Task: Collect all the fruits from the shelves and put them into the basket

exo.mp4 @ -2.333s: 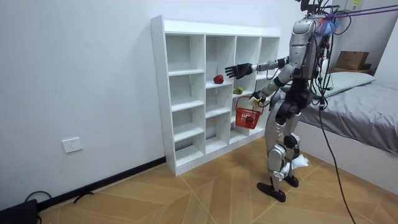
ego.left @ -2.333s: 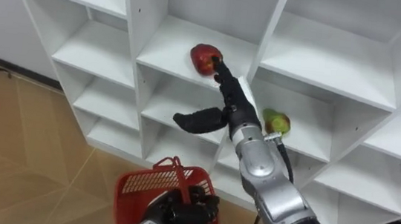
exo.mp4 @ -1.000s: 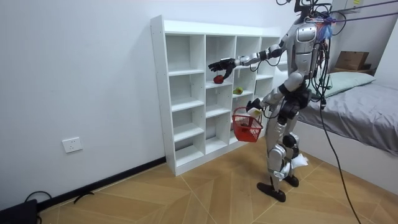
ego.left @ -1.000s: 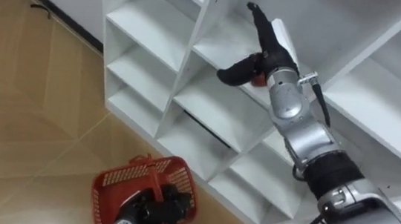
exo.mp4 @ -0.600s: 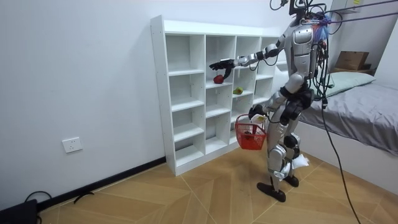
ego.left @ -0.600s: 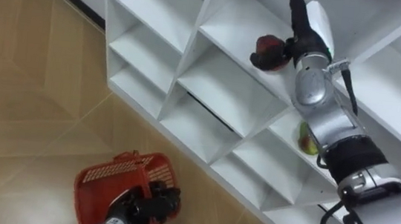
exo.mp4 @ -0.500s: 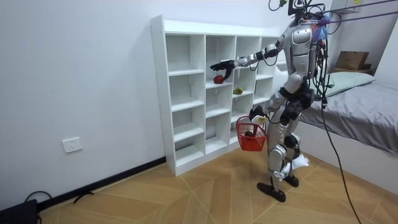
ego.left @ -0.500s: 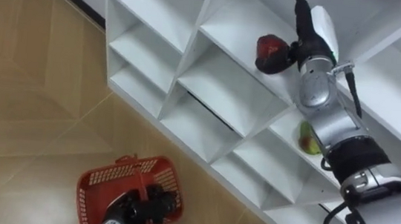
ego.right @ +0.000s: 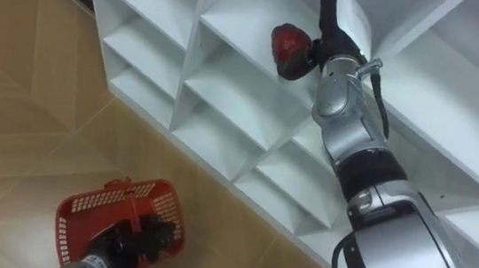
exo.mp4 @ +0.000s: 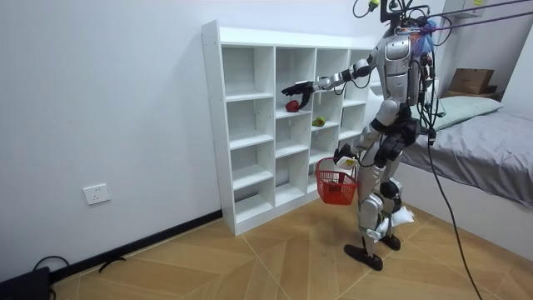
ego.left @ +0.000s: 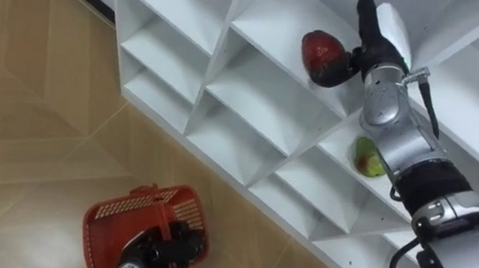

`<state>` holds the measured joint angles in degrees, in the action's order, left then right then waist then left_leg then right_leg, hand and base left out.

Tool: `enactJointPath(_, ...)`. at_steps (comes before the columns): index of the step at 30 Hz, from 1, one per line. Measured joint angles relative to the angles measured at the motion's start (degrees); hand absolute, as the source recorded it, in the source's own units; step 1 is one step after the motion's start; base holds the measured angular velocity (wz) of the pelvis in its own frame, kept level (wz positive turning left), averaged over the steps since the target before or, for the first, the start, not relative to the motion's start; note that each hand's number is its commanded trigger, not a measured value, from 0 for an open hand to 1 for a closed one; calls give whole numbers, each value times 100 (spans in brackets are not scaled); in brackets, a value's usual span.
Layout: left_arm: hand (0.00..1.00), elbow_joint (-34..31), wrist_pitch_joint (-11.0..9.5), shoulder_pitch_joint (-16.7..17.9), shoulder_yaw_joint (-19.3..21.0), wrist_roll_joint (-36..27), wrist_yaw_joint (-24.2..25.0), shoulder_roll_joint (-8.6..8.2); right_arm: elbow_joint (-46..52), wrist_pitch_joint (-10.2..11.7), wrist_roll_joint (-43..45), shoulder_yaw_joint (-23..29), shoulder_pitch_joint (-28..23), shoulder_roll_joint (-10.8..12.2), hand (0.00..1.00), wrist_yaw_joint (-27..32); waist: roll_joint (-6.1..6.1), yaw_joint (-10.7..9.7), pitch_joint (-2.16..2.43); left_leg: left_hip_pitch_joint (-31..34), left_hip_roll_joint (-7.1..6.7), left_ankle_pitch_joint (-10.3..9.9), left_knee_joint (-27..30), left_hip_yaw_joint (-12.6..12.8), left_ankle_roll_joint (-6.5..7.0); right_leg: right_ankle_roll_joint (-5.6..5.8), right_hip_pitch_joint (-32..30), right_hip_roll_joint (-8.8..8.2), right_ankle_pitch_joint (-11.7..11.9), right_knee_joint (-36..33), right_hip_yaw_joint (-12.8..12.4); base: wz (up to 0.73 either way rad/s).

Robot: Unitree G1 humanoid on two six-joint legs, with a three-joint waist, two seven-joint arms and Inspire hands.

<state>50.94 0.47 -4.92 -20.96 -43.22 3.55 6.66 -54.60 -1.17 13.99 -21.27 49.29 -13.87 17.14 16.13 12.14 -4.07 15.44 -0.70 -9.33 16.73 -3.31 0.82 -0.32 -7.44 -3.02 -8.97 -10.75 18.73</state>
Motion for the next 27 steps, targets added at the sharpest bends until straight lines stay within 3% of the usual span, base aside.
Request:
enactJointPath(11, 100, 73, -85, -27, -3, -5, 0, 2, -111, 85, 255, -3, 103, 0, 0, -111, -2, -51, -3, 98, 6, 3, 47, 6, 5, -2, -90, 2, 1, -21, -18, 0)
enactJointPath(17, 100, 72, -92, -63, -3, 4, 3, 3, -118, 122, 251, -13, 129, 0, 0, -118, 0, 95, -7, 161, 6, 6, -1, 113, 10, -2, -265, -2, 1, -102, -126, -11)
enactJointPath(27, 100, 72, -96, -100, -1, 3, 149, 112, -144, 108, 101, -8, 236, -12, 0, -108, 10, 92, -9, 281, 40, 12, 6, 150, 13, -2, -395, -11, 1, -107, -130, 0)
